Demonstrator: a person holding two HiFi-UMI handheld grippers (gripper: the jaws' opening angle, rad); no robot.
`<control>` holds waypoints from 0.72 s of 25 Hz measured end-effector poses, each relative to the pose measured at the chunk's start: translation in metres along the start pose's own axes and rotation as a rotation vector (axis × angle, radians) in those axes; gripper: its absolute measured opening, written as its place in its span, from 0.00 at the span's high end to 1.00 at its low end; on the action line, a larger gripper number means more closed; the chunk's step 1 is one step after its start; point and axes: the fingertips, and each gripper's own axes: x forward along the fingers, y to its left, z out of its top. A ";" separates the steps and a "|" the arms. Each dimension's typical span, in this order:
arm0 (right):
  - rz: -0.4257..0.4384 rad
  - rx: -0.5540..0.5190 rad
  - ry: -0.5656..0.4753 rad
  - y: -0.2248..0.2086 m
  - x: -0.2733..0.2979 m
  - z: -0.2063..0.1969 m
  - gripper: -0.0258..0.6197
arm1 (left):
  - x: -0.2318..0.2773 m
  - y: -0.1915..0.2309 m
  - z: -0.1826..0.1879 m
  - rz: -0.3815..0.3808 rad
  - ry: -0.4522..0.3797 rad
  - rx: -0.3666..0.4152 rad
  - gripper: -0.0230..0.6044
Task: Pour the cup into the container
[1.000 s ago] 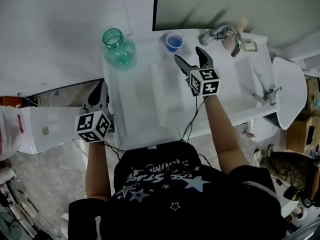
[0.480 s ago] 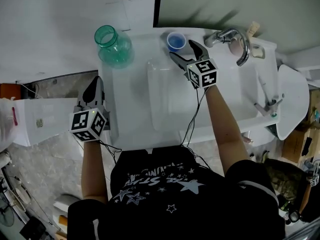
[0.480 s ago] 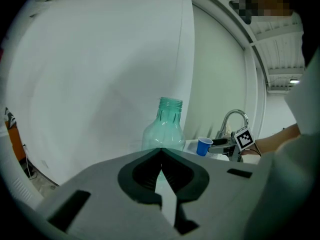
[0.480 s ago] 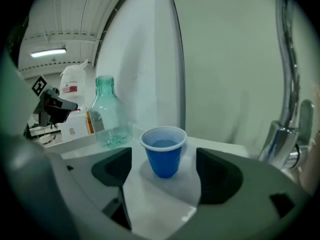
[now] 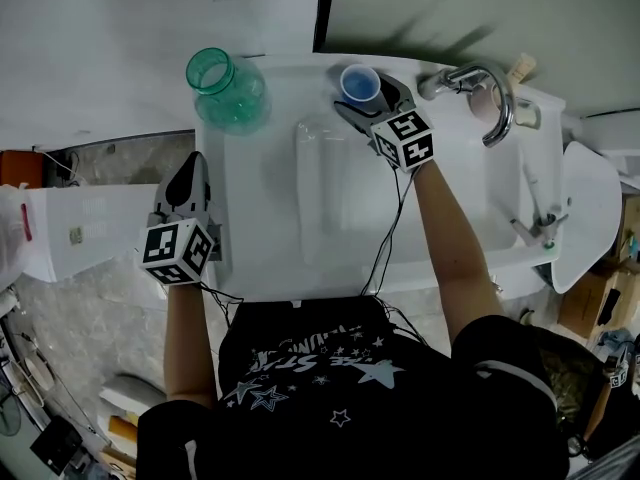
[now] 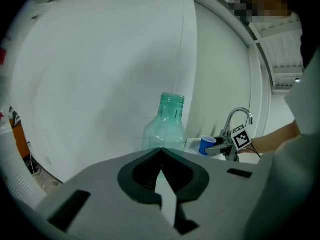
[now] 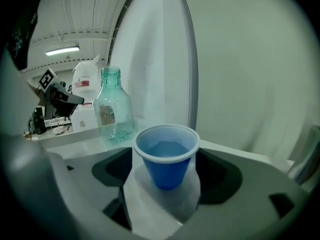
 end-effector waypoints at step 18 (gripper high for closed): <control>-0.024 -0.007 -0.046 -0.004 0.011 0.008 0.48 | 0.011 0.000 -0.010 0.006 0.019 -0.040 0.95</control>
